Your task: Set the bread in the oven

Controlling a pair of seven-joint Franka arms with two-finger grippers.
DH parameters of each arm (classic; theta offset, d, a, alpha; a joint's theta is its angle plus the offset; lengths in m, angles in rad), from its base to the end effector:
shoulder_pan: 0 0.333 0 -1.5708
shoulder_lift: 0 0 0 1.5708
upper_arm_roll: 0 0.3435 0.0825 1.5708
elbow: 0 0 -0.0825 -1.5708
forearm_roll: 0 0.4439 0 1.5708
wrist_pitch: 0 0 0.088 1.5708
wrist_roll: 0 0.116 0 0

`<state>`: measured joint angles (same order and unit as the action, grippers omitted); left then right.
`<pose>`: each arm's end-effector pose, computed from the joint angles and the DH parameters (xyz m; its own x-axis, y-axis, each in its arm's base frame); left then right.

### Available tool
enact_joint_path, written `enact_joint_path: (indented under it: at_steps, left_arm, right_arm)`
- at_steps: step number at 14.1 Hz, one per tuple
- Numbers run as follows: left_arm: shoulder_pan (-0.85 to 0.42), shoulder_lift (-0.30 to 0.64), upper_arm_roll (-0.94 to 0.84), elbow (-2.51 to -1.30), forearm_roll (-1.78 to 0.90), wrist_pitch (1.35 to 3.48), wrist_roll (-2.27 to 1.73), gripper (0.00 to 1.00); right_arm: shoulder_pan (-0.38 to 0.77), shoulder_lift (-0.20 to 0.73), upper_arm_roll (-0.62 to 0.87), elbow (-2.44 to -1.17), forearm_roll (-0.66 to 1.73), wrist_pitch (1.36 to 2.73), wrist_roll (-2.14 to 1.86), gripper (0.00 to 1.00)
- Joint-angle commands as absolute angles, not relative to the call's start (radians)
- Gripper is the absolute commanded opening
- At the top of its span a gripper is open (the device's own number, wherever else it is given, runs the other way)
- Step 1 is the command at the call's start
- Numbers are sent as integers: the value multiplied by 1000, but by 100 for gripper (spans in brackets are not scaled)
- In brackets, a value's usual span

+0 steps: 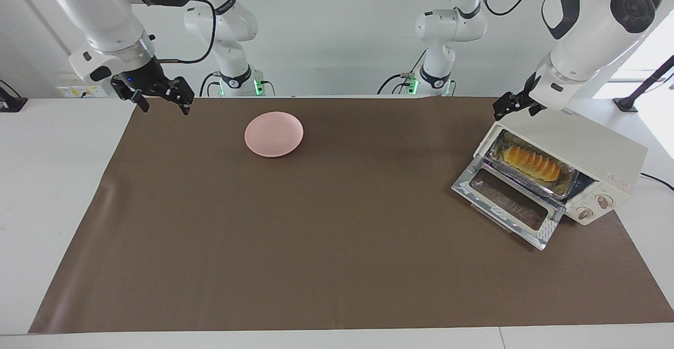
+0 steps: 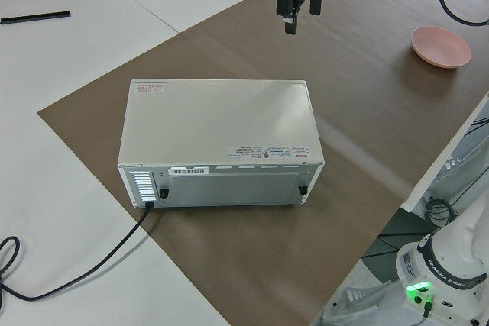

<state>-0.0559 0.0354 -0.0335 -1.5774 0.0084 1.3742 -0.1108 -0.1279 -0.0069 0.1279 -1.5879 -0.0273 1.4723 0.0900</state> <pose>0.5974 -0.0521 0.6037 0.9719 0.0253 -0.2341 0.0180 -0.9993 -0.0333 0.5998 -0.0031 0.6302 0.9901 -0.0926 -0.1055 -0.0891 -0.9953 0.0378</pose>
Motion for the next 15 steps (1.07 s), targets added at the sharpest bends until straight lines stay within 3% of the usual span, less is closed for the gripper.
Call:
enact_joint_path:
  at_steps: [1, 4, 15]
  left_arm:
    - [-44, -57, -38, -1681, -3, 1390, -91, 100]
    - [-32, -61, -37, -1703, -3, 1476, -84, 100]
    - [-49, -46, -37, -1669, -2, 1483, -64, 100]
  right_arm:
    - [-144, -31, 141, -1611, -41, 1465, 71, 100]
    - [-144, -31, 141, -1611, -41, 1465, 71, 100]
    - [-144, -31, 141, -1611, -41, 1465, 71, 100]
